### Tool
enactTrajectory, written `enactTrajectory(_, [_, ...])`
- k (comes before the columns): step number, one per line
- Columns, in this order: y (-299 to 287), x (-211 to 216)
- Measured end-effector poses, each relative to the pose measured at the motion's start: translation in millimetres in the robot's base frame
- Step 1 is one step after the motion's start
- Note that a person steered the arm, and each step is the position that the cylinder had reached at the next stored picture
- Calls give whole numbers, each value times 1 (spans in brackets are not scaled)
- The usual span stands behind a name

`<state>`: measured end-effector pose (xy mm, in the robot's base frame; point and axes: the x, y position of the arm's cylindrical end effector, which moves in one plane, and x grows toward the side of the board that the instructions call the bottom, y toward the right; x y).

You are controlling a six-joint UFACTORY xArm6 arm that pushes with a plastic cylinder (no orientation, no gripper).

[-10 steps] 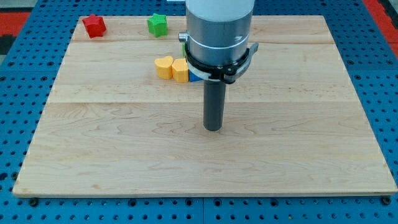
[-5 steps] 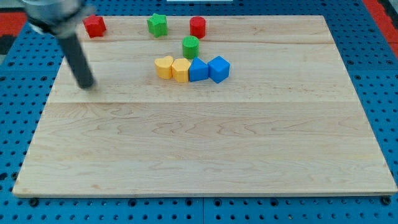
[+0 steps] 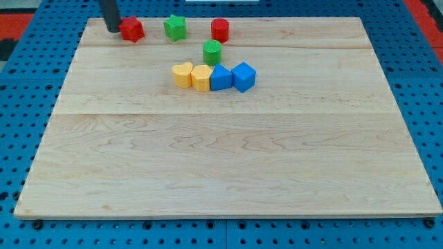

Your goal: Slide the red star left to the green star

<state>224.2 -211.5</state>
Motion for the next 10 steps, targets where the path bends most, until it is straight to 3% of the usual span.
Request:
enactTrajectory(1, [-40, 34])
enactTrajectory(3, [26, 215])
enactTrajectory(4, [84, 247])
enactTrajectory(5, [162, 247])
enactTrajectory(10, [219, 247])
